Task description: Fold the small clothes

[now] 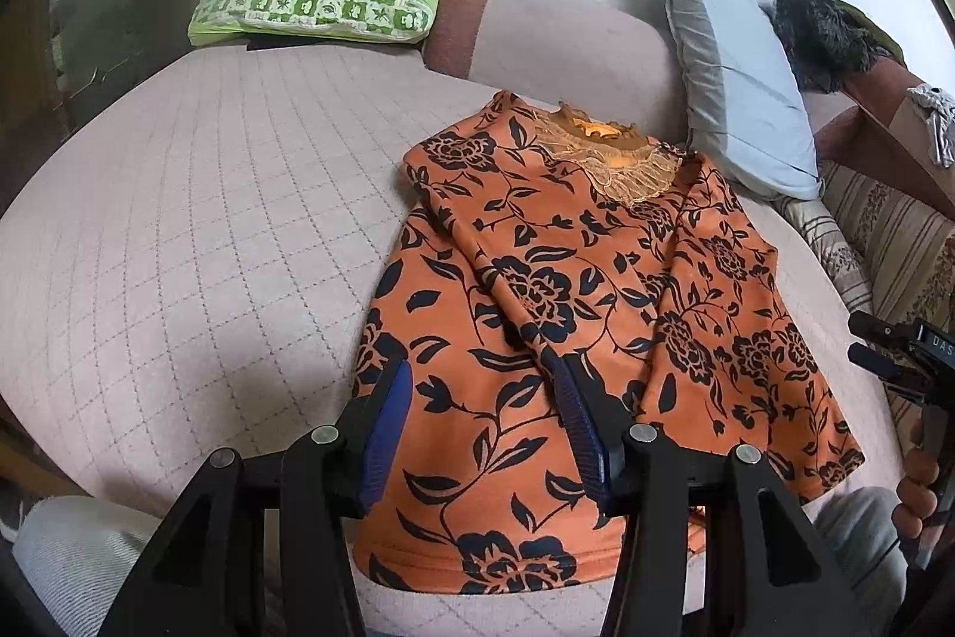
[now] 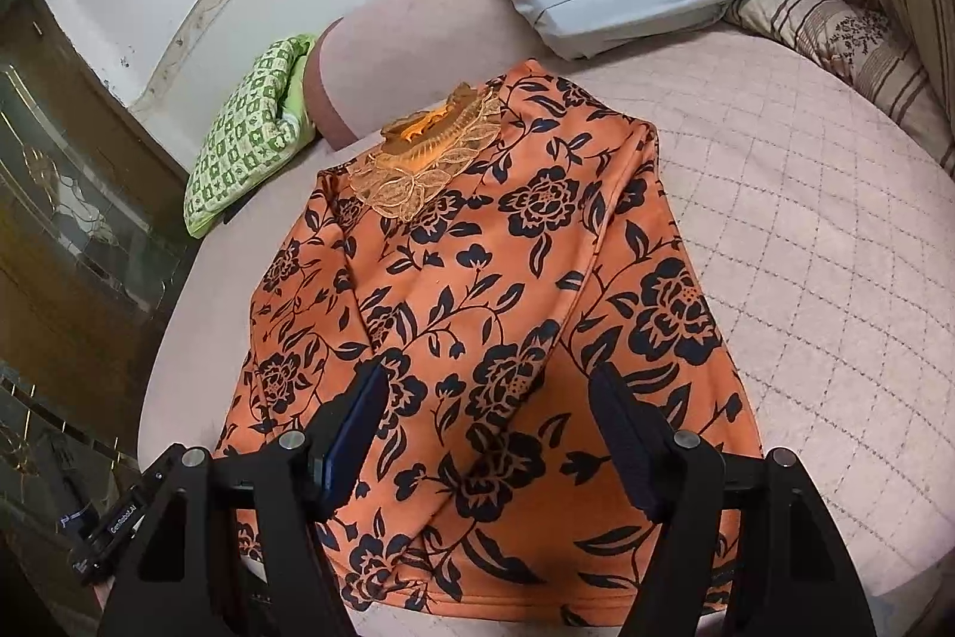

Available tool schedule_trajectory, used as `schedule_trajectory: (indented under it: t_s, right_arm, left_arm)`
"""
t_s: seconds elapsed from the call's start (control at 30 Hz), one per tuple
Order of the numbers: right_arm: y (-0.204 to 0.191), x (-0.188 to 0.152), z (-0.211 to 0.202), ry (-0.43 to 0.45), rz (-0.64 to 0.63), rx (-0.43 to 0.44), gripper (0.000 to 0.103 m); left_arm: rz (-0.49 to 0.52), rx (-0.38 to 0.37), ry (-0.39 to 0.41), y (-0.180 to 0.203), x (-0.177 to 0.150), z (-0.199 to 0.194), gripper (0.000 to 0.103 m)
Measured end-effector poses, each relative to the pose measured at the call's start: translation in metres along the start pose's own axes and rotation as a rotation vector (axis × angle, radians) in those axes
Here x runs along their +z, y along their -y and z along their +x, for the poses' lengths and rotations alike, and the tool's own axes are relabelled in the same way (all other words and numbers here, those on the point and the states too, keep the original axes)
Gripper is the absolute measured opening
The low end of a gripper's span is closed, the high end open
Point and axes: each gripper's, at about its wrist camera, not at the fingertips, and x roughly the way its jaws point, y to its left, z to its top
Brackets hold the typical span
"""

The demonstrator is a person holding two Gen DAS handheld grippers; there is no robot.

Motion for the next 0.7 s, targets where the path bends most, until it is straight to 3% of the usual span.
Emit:
schedule_trajectory:
  t_s: [0.43,0.7]
  right_arm:
    - [0.003,0.009,-0.001,0.003,0.004,0.025,0.071]
    - [0.017,0.049,-0.004,0.003,0.049,0.107,0.073]
  left_arm:
    - [-0.006,-0.001,-0.018,0.001,0.005,0.003,0.050]
    - [-0.003,-0.082,-0.041,0.017,0.065,0.013,0.050]
